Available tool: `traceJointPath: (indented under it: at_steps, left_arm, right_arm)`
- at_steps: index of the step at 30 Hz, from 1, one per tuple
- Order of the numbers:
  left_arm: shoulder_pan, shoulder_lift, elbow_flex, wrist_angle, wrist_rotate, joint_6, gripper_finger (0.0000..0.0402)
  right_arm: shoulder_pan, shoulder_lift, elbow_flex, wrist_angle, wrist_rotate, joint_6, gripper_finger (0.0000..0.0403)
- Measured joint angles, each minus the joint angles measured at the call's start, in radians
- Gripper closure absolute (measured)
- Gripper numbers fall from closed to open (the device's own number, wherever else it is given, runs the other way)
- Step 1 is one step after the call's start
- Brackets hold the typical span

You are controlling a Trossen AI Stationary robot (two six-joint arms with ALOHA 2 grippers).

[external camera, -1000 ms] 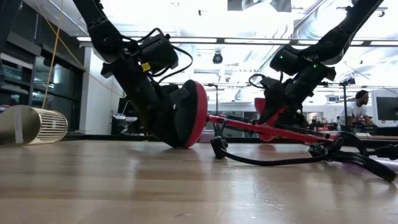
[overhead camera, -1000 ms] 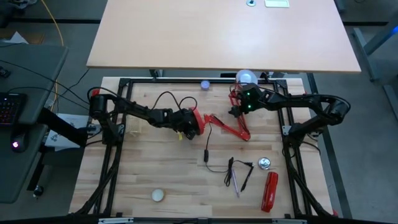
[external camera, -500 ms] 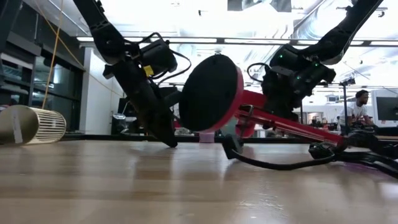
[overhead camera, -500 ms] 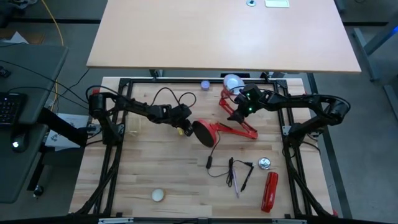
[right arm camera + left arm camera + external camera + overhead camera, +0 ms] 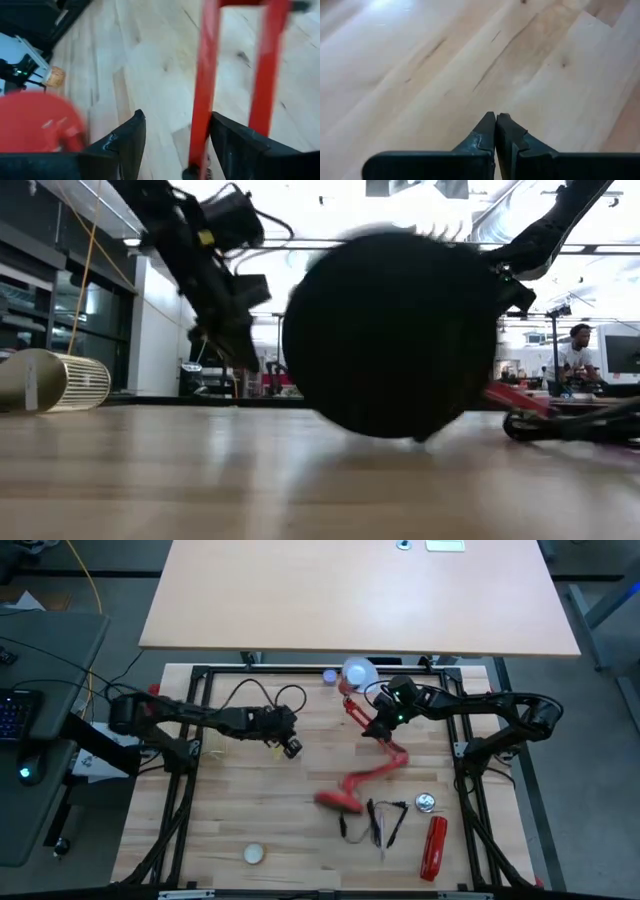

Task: Screw lightbulb
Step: Remove the white lightbulb from the desk lamp

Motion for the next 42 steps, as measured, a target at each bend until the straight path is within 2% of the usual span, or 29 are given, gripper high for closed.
traceJointPath:
  at_steps: [4,8,11,14,16,19,23,24,27,28,30,38,42]
  left_arm:
    - [-0.075,-0.13,-0.027,-0.057,-0.043,-0.075,0.0402]
    - [-0.208,-0.238,-0.088,-0.056,-0.082,-0.241,0.0402]
    - [-0.333,-0.278,-0.116,0.041,-0.1,-0.364,0.0401]
    - [-0.446,-0.252,-0.076,0.158,-0.081,-0.39,0.0402]
    - [-0.492,-0.205,0.02,0.158,-0.061,-0.365,0.0402]
    - [-0.514,-0.105,0.236,0.045,-0.057,-0.229,0.0402]
    - [-0.494,0.056,0.574,-0.085,-0.041,0.165,0.0402]
    - [-0.482,0.104,0.644,-0.115,-0.001,0.261,0.0402]
    - [-0.422,0.256,0.805,-0.208,0.24,0.48,0.0402]
    - [-0.402,0.306,0.849,-0.232,0.318,0.522,0.0402]
    - [-0.365,0.401,0.936,-0.29,0.408,0.586,0.0402]
    - [-0.268,0.732,1.341,-0.519,0.448,0.762,0.0402]
    - [-0.251,0.874,1.527,-0.689,0.562,0.772,0.0402]
  right_arm:
    - [0.001,0.0,0.0,-0.017,0.008,0.026,0.0195]
    - [0.001,0.0,-0.001,-0.017,0.033,0.034,0.0195]
    - [-0.001,0.001,-0.002,-0.021,0.08,0.043,0.0195]
    - [-0.001,0.001,-0.003,-0.021,0.118,0.066,0.0195]
    - [-0.002,0.01,-0.003,-0.014,0.134,0.08,0.0195]
    - [-0.003,0.041,-0.003,0.002,0.137,0.102,0.0195]
    - [0.008,0.105,-0.003,0.052,0.124,0.129,0.0195]
    - [0.01,0.119,-0.002,0.077,0.116,0.132,0.0195]
    - [0.017,0.15,0.002,0.136,0.107,0.155,0.0195]
    - [0.02,0.156,0.002,0.148,0.107,0.163,0.0195]
    - [0.025,0.161,0.002,0.163,0.106,0.169,0.0195]
    - [0.047,0.161,0.002,0.16,0.099,0.145,0.0195]
    - [0.047,0.161,0.001,0.159,0.097,0.139,0.0195]
